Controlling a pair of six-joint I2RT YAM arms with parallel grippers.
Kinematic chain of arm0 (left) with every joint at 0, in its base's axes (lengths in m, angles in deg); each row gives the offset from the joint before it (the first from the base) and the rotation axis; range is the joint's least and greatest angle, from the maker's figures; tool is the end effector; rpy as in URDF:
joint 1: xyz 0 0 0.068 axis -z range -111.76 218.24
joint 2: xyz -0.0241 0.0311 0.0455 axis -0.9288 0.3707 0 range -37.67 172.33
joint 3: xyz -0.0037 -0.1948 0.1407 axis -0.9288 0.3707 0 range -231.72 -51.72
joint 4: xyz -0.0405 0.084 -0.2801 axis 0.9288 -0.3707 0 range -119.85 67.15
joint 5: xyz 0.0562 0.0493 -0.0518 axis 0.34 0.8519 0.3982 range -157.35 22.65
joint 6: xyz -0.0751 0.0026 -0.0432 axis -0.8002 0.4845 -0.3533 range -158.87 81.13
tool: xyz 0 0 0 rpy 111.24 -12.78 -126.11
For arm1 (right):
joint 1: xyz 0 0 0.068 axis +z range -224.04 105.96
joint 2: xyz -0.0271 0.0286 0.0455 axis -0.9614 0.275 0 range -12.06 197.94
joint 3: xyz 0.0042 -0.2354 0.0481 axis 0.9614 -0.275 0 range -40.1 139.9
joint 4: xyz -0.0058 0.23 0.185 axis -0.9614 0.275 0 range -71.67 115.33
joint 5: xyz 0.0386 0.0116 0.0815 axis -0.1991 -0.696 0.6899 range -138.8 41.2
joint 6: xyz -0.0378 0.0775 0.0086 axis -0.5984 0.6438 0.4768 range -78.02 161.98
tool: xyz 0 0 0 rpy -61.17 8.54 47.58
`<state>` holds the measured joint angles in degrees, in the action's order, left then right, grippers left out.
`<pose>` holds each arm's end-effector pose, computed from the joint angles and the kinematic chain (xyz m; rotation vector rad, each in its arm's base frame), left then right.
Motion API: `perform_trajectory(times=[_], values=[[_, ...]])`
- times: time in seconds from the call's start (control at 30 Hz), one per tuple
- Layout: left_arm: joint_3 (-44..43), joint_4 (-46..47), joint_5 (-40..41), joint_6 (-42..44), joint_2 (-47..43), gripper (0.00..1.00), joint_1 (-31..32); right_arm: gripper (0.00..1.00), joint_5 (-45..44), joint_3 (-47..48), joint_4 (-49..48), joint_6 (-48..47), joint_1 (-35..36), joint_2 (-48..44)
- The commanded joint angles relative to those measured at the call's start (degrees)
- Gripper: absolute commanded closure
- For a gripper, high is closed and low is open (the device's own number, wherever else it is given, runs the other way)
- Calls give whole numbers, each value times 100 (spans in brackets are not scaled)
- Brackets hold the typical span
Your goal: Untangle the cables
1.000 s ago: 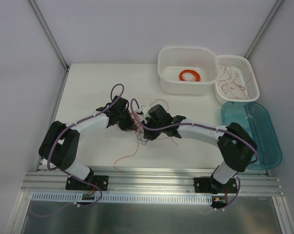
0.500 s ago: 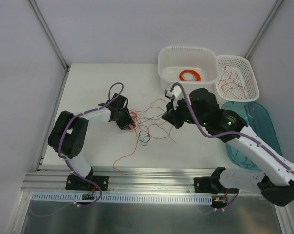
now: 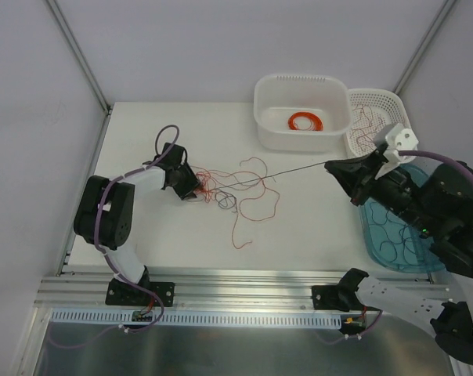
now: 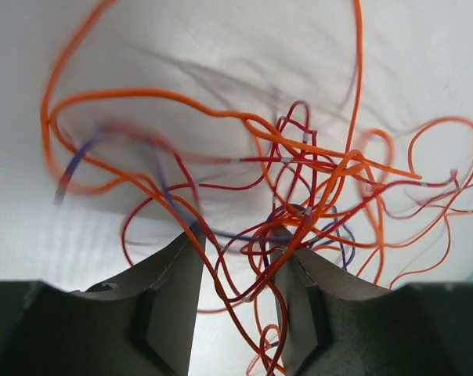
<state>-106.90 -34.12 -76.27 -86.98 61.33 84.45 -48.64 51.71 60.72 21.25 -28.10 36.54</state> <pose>0.3671 -0.1191 0.0670 -0.6630 2.5553 -0.6161 0.1263 0.1309 0.5244 -0.8628 1.3078 0.3490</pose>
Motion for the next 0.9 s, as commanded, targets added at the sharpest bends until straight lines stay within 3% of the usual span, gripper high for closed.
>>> perform_trajectory(times=[0.0,0.4,0.67,0.87], values=[[148,-235,549,460,128,61,-495,99,-709,311,-100,-238,-32,-201],[-256,-613,717,874,-179,56,-1813,99,-1888,382,-179,-414,-32,-851],[-274,-719,787,1015,-364,53,-2130,99,-2485,92,232,-283,-14,-905],[-116,-745,524,1164,-776,59,-2139,99,-2899,-1075,664,322,-32,-685]])
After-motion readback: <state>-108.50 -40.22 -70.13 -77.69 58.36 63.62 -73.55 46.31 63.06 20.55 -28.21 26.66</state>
